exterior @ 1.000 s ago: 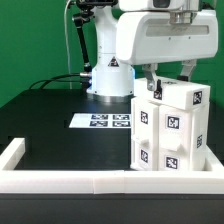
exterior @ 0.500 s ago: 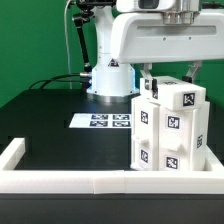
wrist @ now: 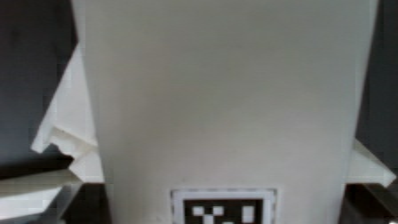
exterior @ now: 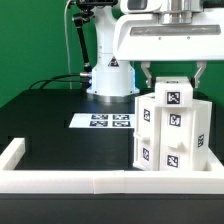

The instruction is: Assemble cabinet

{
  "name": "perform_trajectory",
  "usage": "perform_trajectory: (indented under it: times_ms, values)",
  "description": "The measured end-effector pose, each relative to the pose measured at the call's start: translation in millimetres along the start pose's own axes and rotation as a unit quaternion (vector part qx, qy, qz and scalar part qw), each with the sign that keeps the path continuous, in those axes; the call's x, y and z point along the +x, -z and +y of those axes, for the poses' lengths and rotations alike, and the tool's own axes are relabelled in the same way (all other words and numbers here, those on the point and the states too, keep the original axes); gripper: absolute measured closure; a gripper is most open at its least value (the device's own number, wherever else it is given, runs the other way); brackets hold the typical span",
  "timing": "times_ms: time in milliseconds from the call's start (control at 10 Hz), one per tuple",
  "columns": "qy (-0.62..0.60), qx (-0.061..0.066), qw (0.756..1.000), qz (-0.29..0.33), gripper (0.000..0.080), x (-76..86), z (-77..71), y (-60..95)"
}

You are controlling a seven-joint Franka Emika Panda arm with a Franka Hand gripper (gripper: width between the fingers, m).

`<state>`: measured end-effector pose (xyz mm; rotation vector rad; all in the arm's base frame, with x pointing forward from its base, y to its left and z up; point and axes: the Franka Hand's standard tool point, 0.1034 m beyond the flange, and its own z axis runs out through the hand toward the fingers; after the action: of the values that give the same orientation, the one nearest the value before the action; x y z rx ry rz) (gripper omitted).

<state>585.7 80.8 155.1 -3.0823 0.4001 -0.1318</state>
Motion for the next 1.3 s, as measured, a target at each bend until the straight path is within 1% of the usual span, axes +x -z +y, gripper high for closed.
perform_trajectory:
  times_ms: [200, 500, 600, 900, 1000, 1200, 1300]
  values:
    - [-0.086, 0.001, 0.996, 0.000, 0.0246, -0.7, -2.4, 0.3]
    - [-0.199, 0.003, 0.980, -0.005, 0.0246, -3.0, -5.3, 0.1]
    - [-0.243, 0.004, 0.970, -0.006, 0.0246, -4.5, -8.1, 0.1]
    - [-0.373, 0.011, 0.928, -0.014, 0.0246, -8.3, -18.3, 0.6]
    - [-0.383, 0.014, 0.924, -0.017, 0.0246, -8.4, -18.7, 0.6]
    - [-0.380, 0.015, 0.925, -0.018, 0.0246, -8.8, -19.7, 0.2]
    - [-0.377, 0.015, 0.926, -0.018, 0.0075, -9.1, -20.3, 0.3]
